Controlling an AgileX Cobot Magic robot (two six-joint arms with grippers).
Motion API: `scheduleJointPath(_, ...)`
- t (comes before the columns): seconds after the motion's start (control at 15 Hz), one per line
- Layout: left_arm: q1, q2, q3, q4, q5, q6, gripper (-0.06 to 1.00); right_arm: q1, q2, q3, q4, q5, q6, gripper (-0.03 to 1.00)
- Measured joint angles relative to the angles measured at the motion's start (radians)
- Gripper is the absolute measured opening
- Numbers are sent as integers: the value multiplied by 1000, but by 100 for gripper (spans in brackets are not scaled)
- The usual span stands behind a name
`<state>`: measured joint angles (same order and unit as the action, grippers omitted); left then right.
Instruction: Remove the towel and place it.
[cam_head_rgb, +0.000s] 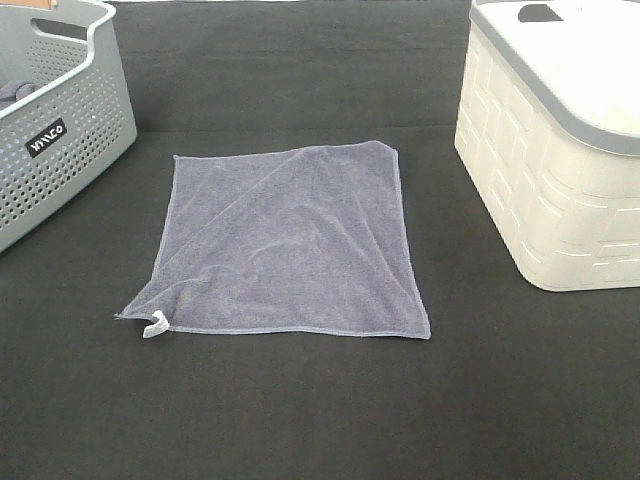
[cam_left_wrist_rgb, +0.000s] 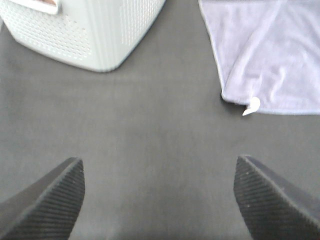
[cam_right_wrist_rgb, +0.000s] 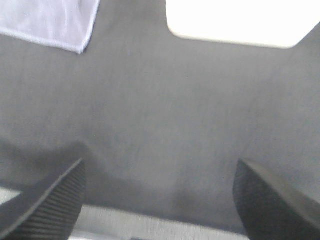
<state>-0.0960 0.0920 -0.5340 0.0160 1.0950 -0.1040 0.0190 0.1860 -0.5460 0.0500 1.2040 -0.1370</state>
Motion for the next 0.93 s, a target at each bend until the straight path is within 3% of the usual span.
scheduleJointPath(0.27,0,-95,3,1,-24,5,76,0,-177,0,0,5,-22,76)
scheduleJointPath(0.47,0,-98,8,6,-45,8,76,0,-190,0,6,7,-57,75)
scheduleJointPath(0.93,0,-98,15,33,-50,8,76,0,-190,39,42,-129,-82,75)
